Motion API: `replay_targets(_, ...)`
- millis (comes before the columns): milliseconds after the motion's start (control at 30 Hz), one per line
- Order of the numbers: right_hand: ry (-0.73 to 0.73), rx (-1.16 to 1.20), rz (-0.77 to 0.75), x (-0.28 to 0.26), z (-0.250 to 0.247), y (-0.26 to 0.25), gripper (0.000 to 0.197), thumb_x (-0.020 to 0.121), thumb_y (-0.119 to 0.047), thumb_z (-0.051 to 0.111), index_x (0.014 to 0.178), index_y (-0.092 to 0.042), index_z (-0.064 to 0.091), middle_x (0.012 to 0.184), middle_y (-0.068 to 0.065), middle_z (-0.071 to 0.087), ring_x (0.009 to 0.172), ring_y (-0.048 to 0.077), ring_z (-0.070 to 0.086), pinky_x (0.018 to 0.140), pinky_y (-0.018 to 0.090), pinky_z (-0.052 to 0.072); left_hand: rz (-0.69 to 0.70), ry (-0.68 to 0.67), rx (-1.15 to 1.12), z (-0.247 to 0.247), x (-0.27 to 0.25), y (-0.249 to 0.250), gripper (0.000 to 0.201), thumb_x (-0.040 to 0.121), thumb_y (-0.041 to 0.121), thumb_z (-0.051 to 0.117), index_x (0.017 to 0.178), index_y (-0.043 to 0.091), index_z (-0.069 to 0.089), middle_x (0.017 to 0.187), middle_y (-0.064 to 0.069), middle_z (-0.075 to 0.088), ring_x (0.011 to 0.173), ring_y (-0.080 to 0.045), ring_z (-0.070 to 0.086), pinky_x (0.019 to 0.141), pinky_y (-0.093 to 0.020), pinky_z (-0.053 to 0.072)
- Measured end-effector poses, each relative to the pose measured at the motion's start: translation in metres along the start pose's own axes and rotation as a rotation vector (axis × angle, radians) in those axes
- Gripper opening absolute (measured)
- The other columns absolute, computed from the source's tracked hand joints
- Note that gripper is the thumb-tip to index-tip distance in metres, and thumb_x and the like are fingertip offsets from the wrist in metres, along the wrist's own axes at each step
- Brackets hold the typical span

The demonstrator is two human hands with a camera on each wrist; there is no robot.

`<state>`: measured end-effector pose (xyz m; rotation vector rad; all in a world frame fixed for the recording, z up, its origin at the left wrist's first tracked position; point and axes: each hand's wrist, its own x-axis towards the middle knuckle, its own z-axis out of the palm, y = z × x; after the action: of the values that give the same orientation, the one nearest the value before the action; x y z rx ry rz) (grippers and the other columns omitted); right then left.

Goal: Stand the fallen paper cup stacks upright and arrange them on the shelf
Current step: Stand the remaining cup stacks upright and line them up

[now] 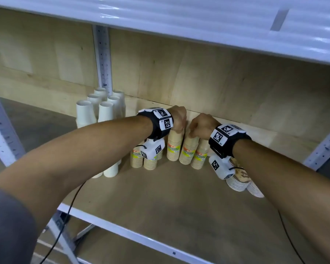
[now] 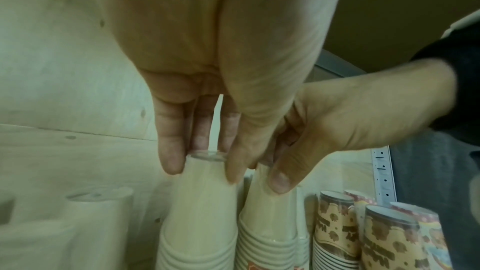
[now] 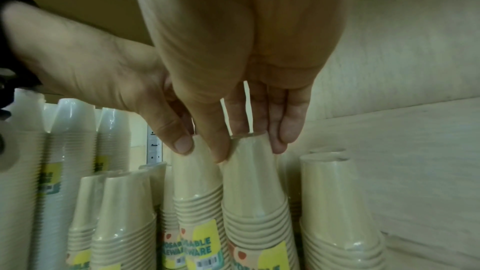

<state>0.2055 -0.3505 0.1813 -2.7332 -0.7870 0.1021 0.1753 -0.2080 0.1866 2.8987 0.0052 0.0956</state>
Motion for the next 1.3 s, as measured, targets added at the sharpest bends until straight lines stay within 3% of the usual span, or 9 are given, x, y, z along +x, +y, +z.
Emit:
replay_targets(167,-0.004,-0.015,-0.014,0.014,0.008,0.008,0.025,0.076,-0.017,0.078,0.100,-0.009,0.076,0.102,0.008,0.072,0.095,0.022,0.066,0.083,0.034,0.056,0.009,-0.068,0.055,0.008,0.011,0.004,0.008,0.087,0.009,0.069,0.088,0.014,0.063,0.080,0.000,0.053,0.071,-0.010,0.051,0.059,-0.020,0.042)
replay_targets(267,-0.008,-0.015,0.001,0.021,0.013,0.013,0.026,0.076,-0.017,0.077,0.101,-0.009,0.075,0.101,0.008,0.071,0.094,0.022,0.066,0.080,0.033,0.057,0.014,-0.053,0.050,0.018,0.019,0.002,0.034,0.088,0.006,0.068,0.064,0.018,0.046,0.064,0.006,0.040,0.053,-0.002,0.035,0.038,-0.009,0.029)
replay_targets(433,-0.011,-0.012,0.000,0.031,0.021,0.019,0.027,0.077,-0.020,0.076,0.102,-0.010,0.074,0.101,0.008,0.071,0.092,0.023,0.066,0.078,0.032,0.056,0.036,-0.034,0.034,0.024,0.026,0.000,0.043,0.088,0.012,0.069,0.062,0.026,0.037,0.066,0.010,0.039,0.069,-0.009,0.048,0.057,-0.015,0.037)
replay_targets(533,-0.015,-0.024,-0.006,0.035,0.025,0.020,0.027,0.078,-0.020,0.074,0.104,-0.011,0.074,0.102,0.008,0.071,0.092,0.023,0.065,0.077,0.031,0.054,0.023,-0.060,0.027,0.028,0.029,-0.002,0.036,0.088,0.006,0.067,0.065,0.019,0.042,0.065,0.007,0.040,0.083,-0.016,0.051,0.053,-0.020,0.037)
replay_targets(667,-0.007,-0.014,-0.011,0.035,0.027,0.021,0.025,0.079,-0.019,0.073,0.103,-0.012,0.073,0.101,0.007,0.070,0.093,0.023,0.065,0.077,0.030,0.052,0.022,-0.081,0.003,0.026,0.028,-0.005,0.014,0.086,0.006,0.069,0.094,0.011,0.059,0.083,-0.003,0.055,0.085,-0.017,0.052,0.060,-0.024,0.039)
replay_targets(900,0.068,-0.010,-0.045,0.035,0.022,0.015,0.026,0.078,-0.017,0.075,0.102,-0.009,0.073,0.106,0.009,0.069,0.098,0.024,0.064,0.081,0.031,0.053,-0.005,-0.035,-0.030,0.011,0.018,-0.008,0.035,0.085,0.017,0.073,0.117,0.003,0.069,0.117,-0.012,0.066,0.093,-0.019,0.058,0.081,-0.032,0.052)
replay_targets(1133,0.122,0.012,-0.114,0.034,0.017,-0.014,0.034,0.081,-0.025,0.074,0.112,-0.012,0.070,0.117,0.005,0.065,0.107,0.021,0.060,0.086,0.027,0.049,-0.050,0.001,-0.012,-0.023,-0.003,-0.024,0.047,0.084,0.017,0.075,0.127,0.011,0.060,0.130,-0.006,0.053,0.113,-0.023,0.056,0.076,-0.025,0.043)
replay_targets(1200,0.117,0.017,-0.148,0.032,0.019,-0.025,0.033,0.081,-0.023,0.073,0.113,-0.012,0.070,0.116,0.006,0.065,0.108,0.022,0.060,0.084,0.024,0.047,-0.071,-0.025,0.012,-0.029,-0.010,-0.030,0.043,0.084,0.016,0.074,0.125,0.007,0.062,0.123,-0.007,0.054,0.109,-0.023,0.056,0.070,-0.023,0.041)
replay_targets(1300,0.097,0.038,-0.166,0.031,0.024,-0.043,0.027,0.081,-0.024,0.073,0.107,-0.017,0.071,0.110,0.005,0.068,0.102,0.021,0.063,0.078,0.023,0.046,-0.101,-0.065,0.061,-0.033,-0.018,-0.040,0.021,0.086,0.013,0.072,0.103,0.006,0.063,0.087,-0.006,0.050,0.082,-0.019,0.051,0.046,-0.010,0.037)
